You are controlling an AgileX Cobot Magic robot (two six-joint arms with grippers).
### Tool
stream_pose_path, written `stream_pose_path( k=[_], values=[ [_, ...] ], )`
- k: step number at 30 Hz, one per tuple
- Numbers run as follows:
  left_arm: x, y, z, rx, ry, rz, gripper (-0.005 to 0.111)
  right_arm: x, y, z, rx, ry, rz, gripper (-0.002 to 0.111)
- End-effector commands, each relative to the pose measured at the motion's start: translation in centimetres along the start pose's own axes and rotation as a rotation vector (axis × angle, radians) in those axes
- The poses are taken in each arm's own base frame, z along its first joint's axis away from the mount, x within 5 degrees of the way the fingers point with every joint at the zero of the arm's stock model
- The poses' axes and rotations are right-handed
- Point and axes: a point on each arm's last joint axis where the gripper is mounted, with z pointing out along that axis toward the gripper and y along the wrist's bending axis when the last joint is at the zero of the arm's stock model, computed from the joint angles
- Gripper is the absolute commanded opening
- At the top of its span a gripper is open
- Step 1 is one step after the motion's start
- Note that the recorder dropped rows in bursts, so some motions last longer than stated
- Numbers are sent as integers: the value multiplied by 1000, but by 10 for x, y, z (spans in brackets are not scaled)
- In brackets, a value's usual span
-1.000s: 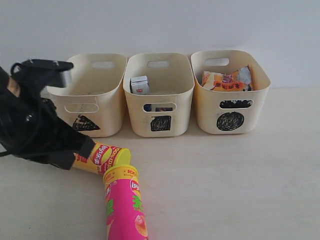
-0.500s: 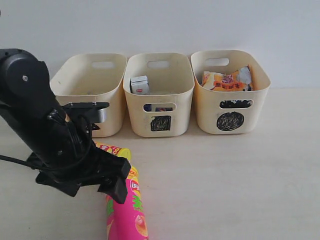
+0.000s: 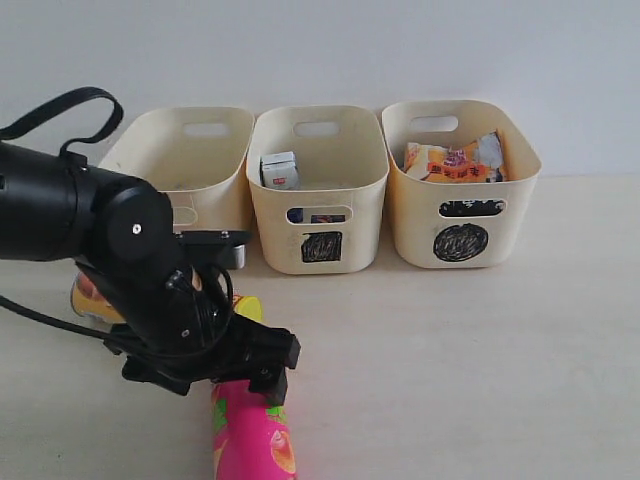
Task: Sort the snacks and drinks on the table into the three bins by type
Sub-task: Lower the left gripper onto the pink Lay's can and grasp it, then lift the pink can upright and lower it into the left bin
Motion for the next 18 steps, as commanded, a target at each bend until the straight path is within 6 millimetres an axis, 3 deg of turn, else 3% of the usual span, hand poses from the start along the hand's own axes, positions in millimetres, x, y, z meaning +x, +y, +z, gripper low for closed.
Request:
stream_pose_path(
  k=[1, 11, 13, 15, 16, 17, 18],
  values=[
    [-3, -5, 7, -7, -34, -15, 90, 1, -1, 0, 8, -1, 0, 0],
    [2, -1, 33, -40, 46, -14, 88, 1, -1, 0, 8, -1, 0, 0],
    [3, 0, 34, -46, 64, 8, 76, 1, -1, 0, 8, -1, 0, 0],
    [6, 1, 33, -55, 91, 27, 48, 1, -1, 0, 8, -1, 0, 0],
    [7, 1, 33, -61, 111, 37, 21, 1, -1, 0, 8, -1, 0, 0],
    [8, 2, 33, -65, 122, 40, 7, 1, -1, 0, 8, -1, 0, 0],
    [11, 2, 32, -66, 151, 74, 4, 1, -1, 0, 8, -1, 0, 0]
  ],
)
